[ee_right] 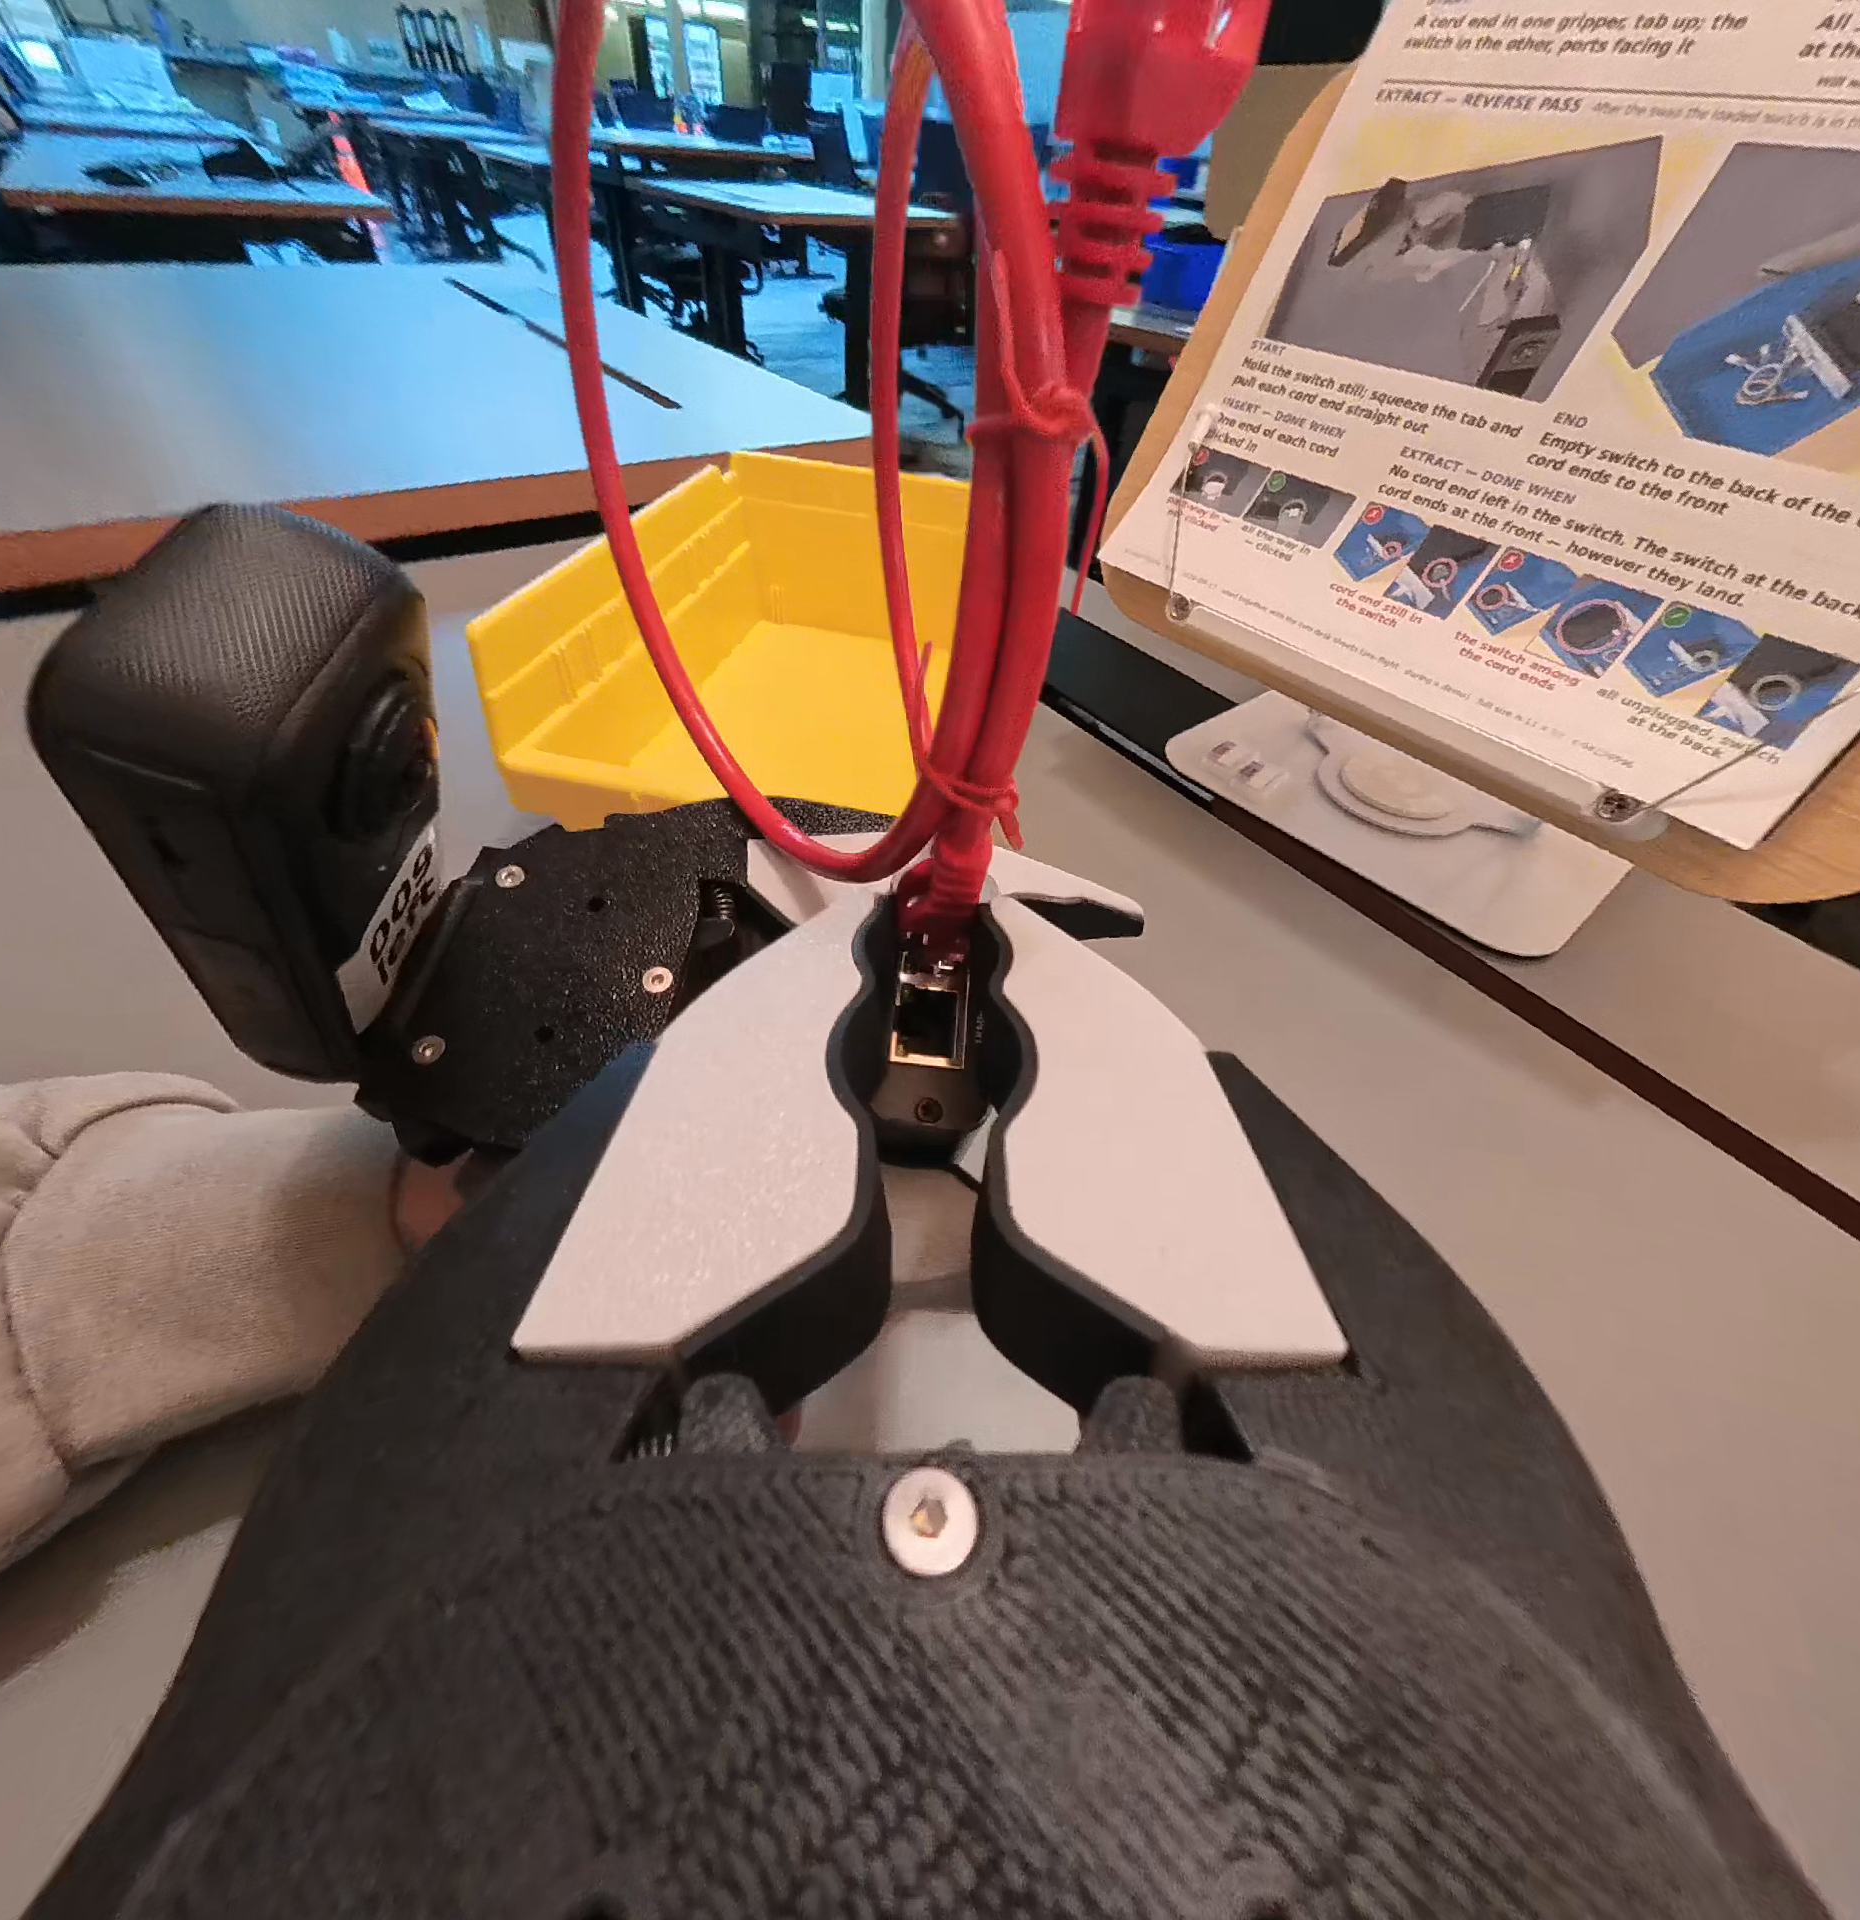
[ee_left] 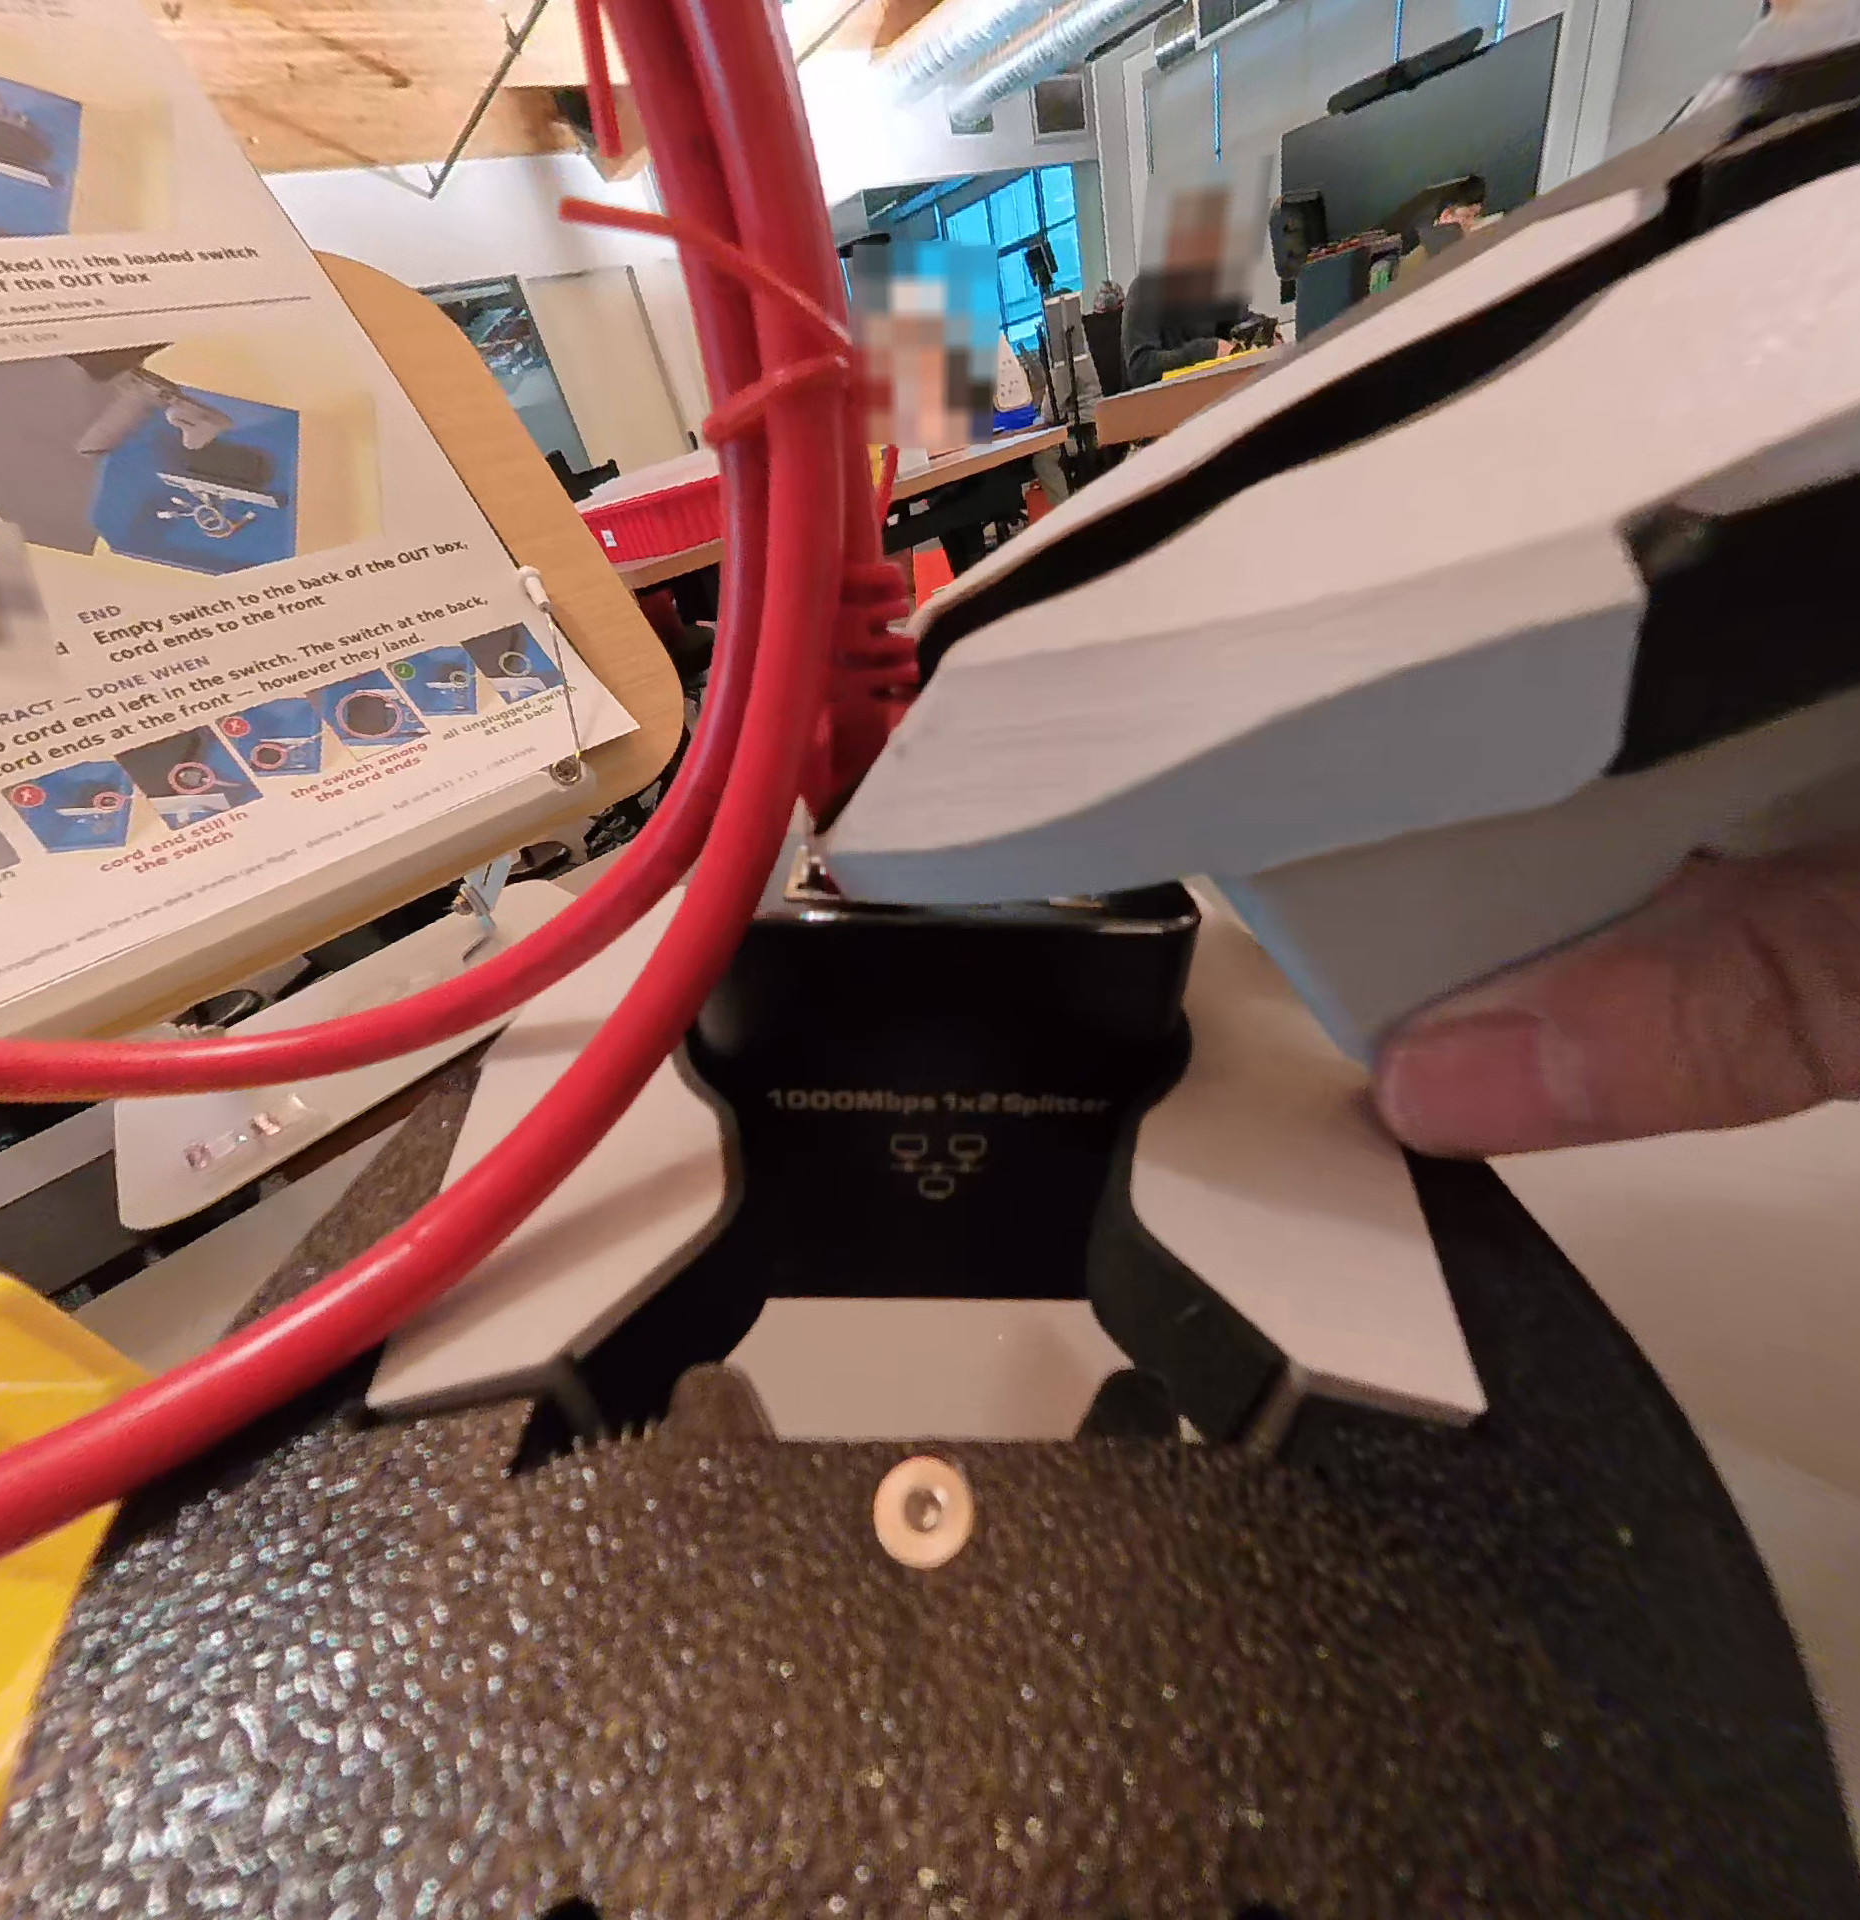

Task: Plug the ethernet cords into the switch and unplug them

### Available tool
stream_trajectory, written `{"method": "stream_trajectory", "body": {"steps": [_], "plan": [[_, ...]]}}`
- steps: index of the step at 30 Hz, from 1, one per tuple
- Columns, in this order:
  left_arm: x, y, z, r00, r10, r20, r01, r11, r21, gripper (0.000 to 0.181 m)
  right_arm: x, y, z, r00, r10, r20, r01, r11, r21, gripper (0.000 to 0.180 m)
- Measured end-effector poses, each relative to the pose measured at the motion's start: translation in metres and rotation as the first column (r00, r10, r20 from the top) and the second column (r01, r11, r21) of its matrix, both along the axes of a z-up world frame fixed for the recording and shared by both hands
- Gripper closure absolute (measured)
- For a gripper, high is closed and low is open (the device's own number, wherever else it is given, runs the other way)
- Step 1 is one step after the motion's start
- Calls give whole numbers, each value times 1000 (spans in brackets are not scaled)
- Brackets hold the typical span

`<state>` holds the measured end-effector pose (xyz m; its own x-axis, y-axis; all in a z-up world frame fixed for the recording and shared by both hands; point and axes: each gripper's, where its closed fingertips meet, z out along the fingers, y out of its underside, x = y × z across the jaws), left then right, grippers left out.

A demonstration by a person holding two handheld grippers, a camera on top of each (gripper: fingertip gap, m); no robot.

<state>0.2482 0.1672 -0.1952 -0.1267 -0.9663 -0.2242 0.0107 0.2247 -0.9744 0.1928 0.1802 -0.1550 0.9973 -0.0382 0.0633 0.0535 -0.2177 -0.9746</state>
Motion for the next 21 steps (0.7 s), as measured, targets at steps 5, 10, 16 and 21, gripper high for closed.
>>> {"method": "stream_trajectory", "body": {"steps": [5, 10, 16, 21], "plan": [[2, 2, -8, 1000, -5, -26, 4, 1000, -22, 105, 2, 2, -7, 992, -12, 123, 22, 996, -81, 165], [2, 0, -7, 999, -24, -22, 23, 999, -45, 104, 1, 2, -6, 982, -3, 190, 24, 994, -108, 165], [2, 0, -9, 999, -34, -33, 33, 998, -46, 104, 3, 2, -9, 991, -14, 136, 26, 996, -89, 165], [2, 1, -11, 999, -20, -42, 19, 1000, -24, 105, 6, 2, -9, 993, -17, 114, 24, 998, -61, 166]]}}
